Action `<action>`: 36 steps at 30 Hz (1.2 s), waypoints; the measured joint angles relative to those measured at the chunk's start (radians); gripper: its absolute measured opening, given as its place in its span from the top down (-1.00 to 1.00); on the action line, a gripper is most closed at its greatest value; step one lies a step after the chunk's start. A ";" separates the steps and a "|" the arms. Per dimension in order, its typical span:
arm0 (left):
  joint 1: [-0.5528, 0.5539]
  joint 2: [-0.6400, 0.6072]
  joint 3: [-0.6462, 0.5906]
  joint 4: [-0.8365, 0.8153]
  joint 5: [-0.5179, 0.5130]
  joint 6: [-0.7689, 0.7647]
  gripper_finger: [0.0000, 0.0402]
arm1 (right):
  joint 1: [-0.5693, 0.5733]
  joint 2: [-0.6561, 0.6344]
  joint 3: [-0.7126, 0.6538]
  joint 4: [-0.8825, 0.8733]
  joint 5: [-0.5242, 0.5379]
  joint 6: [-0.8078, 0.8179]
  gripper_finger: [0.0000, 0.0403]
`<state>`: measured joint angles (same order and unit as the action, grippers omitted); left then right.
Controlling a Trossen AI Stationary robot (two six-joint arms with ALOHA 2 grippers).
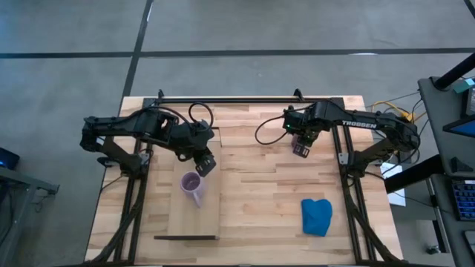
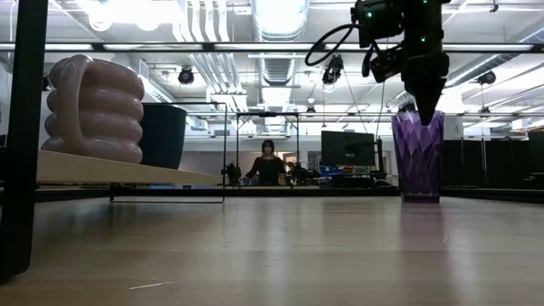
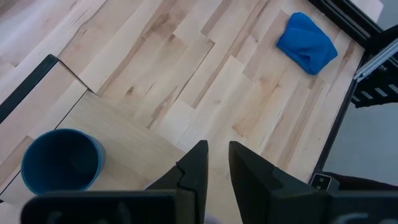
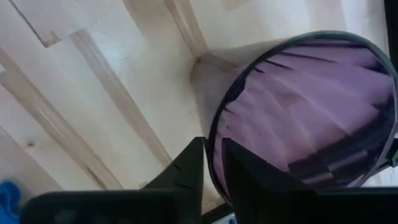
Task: Stack small to large cups/mugs on shelf
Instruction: Put the purple cup on the shelf
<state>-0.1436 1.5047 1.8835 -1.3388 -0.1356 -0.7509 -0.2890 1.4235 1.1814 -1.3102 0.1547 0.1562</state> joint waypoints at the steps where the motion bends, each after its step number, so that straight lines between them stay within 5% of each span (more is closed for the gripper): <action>1: 0.000 0.000 0.000 0.000 0.000 0.000 0.75 | 0.000 0.000 0.000 0.001 -0.002 0.001 0.77; 8: 0.000 0.000 0.000 -0.001 0.000 0.006 0.75 | 0.048 -0.005 0.051 0.008 -0.192 0.001 0.95; 16: 0.000 0.000 -0.003 0.001 0.000 0.207 0.75 | 0.268 -0.021 0.236 0.016 -0.496 -0.307 0.95; 26: 0.000 0.000 -0.041 0.246 0.019 0.594 0.75 | 0.532 -0.015 0.387 0.278 -0.498 -0.577 0.95; 36: 0.000 0.000 -0.048 0.432 0.162 0.766 0.75 | 0.553 0.118 0.348 0.364 -0.491 -0.609 0.96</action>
<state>-0.1440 1.5043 1.8358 -0.9069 0.0260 0.0147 0.2636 1.5413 1.5295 -0.9457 -0.3363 -0.4525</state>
